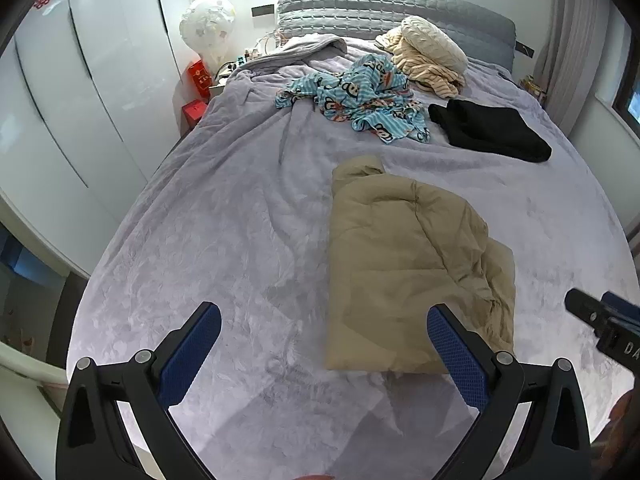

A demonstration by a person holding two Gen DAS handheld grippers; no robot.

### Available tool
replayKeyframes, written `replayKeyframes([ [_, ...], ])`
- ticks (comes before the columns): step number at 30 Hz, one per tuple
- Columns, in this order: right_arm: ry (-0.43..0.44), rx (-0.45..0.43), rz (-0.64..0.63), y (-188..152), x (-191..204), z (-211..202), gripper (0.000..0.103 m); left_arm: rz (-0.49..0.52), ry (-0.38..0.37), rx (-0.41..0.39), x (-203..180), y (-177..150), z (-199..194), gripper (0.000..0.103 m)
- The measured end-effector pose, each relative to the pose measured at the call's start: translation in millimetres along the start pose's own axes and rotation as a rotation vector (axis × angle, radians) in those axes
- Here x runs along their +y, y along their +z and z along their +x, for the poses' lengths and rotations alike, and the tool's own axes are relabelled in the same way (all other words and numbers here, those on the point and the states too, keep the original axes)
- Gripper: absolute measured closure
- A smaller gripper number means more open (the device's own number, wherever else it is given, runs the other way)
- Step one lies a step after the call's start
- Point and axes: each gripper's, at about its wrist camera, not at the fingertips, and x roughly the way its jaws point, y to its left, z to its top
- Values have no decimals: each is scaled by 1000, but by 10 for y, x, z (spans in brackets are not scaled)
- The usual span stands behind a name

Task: Fold large clothes

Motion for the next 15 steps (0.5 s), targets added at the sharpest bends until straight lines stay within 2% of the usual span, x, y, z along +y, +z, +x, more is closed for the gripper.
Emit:
replayKeyframes([
  [15, -20, -20, -2, 15, 46, -77, 15, 12, -3, -9, -18, 48, -37, 0],
])
